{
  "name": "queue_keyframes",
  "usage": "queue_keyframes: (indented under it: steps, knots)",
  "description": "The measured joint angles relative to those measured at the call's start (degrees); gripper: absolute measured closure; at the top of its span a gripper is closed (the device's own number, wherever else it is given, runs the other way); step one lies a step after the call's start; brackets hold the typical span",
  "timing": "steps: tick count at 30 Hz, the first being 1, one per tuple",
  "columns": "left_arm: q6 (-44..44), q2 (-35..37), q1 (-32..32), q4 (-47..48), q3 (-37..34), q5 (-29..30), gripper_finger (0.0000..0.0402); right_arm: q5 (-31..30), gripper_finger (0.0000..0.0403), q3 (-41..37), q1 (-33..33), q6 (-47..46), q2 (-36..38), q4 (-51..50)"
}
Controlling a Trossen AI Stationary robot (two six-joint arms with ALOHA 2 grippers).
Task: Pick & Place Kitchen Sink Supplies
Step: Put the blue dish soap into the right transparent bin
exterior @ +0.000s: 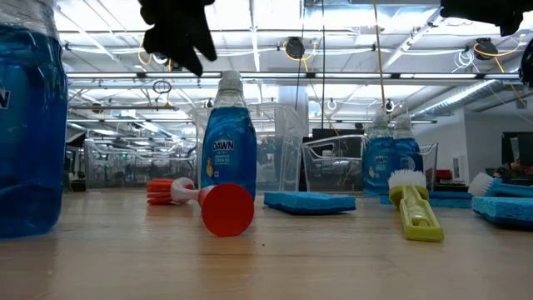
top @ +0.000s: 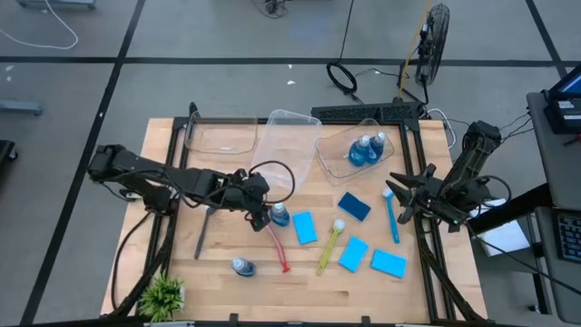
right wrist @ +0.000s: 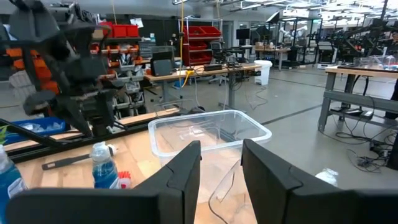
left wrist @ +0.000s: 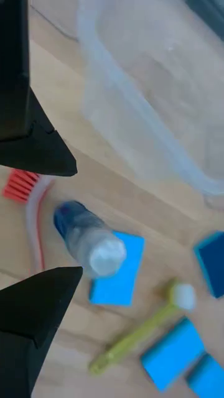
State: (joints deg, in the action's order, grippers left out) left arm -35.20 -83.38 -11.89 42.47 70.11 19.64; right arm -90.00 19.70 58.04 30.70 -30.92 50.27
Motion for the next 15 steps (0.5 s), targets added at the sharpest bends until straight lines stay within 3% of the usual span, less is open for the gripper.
queue_keyframes:
  steps: [15]
  knots:
    - [0.48,-0.01,0.01,2.57,0.07,0.04,0.0149,0.00,0.0298,0.00,0.00,0.00,-0.02,0.02]
